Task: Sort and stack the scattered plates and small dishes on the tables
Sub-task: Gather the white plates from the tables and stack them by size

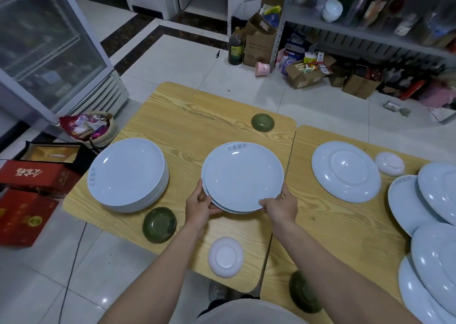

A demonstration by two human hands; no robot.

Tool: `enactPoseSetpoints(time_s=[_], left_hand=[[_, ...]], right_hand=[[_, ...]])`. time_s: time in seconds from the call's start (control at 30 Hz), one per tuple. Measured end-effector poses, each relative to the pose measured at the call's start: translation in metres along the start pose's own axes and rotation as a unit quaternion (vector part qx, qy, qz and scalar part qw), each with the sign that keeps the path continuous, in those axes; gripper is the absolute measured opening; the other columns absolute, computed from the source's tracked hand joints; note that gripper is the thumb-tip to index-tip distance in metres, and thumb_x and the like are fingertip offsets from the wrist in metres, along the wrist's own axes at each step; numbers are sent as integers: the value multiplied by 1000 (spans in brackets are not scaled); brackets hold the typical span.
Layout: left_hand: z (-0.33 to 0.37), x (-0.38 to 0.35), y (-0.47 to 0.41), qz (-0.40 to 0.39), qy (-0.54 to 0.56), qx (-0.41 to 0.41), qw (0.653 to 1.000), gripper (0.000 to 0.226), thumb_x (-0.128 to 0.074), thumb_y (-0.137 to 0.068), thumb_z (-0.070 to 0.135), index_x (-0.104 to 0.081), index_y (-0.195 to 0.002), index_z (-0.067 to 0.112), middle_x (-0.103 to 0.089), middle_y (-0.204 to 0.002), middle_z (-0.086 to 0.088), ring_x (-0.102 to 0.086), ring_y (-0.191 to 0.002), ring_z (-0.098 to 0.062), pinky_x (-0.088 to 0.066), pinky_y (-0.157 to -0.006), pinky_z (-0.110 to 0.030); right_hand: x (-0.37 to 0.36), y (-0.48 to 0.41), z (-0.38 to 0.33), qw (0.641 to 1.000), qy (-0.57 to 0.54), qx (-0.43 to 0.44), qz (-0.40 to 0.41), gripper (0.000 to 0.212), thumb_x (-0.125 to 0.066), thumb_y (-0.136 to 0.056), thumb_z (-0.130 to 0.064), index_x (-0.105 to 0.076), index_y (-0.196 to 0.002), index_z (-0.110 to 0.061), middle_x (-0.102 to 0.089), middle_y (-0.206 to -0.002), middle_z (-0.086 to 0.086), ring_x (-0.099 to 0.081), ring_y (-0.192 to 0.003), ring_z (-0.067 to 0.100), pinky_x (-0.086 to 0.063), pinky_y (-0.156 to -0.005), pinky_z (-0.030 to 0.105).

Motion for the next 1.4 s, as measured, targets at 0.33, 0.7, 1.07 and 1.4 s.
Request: enactPoseSetpoints(time_s=[0.33,0.7,1.07,1.4], left_hand=[[3,0,4,2,-11,-7,1000,67,-46,-96,-11,-42,-148,31,-69,-117,-13,-73,-92,-32,-60,-66,-31],[7,2,6,25,-18,0,1000,64,-50,-97,-8,-37,-150,26,-64,-93,-12,-72,-83,-36,-60,-64,-28],[11,3,8,44,-30,-5,999,64,-54,-93,-10,-42,-148,22,-56,-82,-11,-67,-70,-26,-59,-58,-25],[46,3,20,143,-267,-131,944,28,-52,-93,4,-69,-113,13,-67,-102,-3,-63,-97,-23,-51,-83,-31]], right_hand=[[-1,-2,4,996,84,-8,23,51,-81,-62,9,-73,-105,-17,-57,-65,-8,-56,-64,7,-38,-56,15],[-2,-11,8,996,83,-25,31,64,-82,-66,5,-69,-124,-19,-63,-72,-7,-58,-69,5,-43,-78,23],[-1,-10,9,994,104,-1,29,61,-84,-68,0,-66,-123,-18,-71,-97,6,-65,-89,18,-46,-80,26],[13,-1,4,989,146,5,-27,37,-73,-87,-20,-66,-121,-10,-72,-105,6,-67,-102,27,-51,-98,46]])
Point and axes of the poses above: each hand's wrist, its own y-axis away from the middle knuckle, its own x-axis out of the back of the hand, z = x × y, the point moved 7 cm from there along -y, towards the middle knuckle
